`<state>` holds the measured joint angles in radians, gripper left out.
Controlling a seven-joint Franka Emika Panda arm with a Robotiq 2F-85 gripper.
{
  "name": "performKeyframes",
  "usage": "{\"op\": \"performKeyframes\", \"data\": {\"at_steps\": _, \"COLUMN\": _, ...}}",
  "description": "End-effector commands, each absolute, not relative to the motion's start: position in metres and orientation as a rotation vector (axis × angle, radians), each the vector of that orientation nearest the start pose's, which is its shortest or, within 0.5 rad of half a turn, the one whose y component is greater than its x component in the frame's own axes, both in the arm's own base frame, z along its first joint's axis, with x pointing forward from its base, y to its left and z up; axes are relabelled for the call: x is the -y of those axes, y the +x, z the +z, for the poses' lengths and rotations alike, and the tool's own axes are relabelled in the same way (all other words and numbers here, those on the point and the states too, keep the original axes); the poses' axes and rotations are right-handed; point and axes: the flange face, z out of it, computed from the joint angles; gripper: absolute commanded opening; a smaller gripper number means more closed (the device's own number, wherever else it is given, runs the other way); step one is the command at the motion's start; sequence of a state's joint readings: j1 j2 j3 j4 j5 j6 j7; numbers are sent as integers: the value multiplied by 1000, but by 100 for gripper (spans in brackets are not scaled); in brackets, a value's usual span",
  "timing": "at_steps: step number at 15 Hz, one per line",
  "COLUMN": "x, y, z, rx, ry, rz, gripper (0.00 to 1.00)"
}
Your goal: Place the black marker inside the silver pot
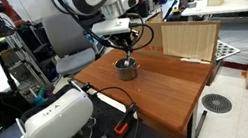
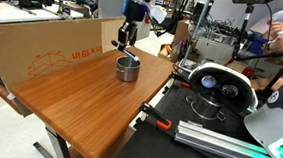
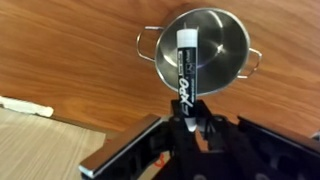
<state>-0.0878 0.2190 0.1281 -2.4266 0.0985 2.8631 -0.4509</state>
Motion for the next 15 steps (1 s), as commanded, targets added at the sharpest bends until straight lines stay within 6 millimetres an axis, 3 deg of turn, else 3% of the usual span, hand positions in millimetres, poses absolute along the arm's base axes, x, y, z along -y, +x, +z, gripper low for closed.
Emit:
{"op": "performKeyframes", "data": {"at_steps": 1, "x": -23, "y": 519, "z": 233, "rx": 596, "ry": -3057, "rz": -380, "gripper": 5}}
{"op": "performKeyframes", "data": {"at_steps": 10, "x": -20, "y": 537, "z": 200, "rx": 581, "ry": -3099, "rz": -244, "gripper": 5}}
{"op": "performKeyframes", "data": {"at_steps": 11, "x": -19, "y": 539, "z": 199, "rx": 582, "ry": -3109, "rz": -233, "gripper": 45}}
{"op": "performKeyframes", "data": {"at_steps": 12, "x": -19, "y": 541, "z": 199, "rx": 590, "ry": -3113, "rz": -233, "gripper": 47}}
{"op": "performKeyframes", "data": {"at_steps": 15, "x": -20, "y": 543, "z": 198, "rx": 588, "ry": -3114, "rz": -213, "gripper": 66}}
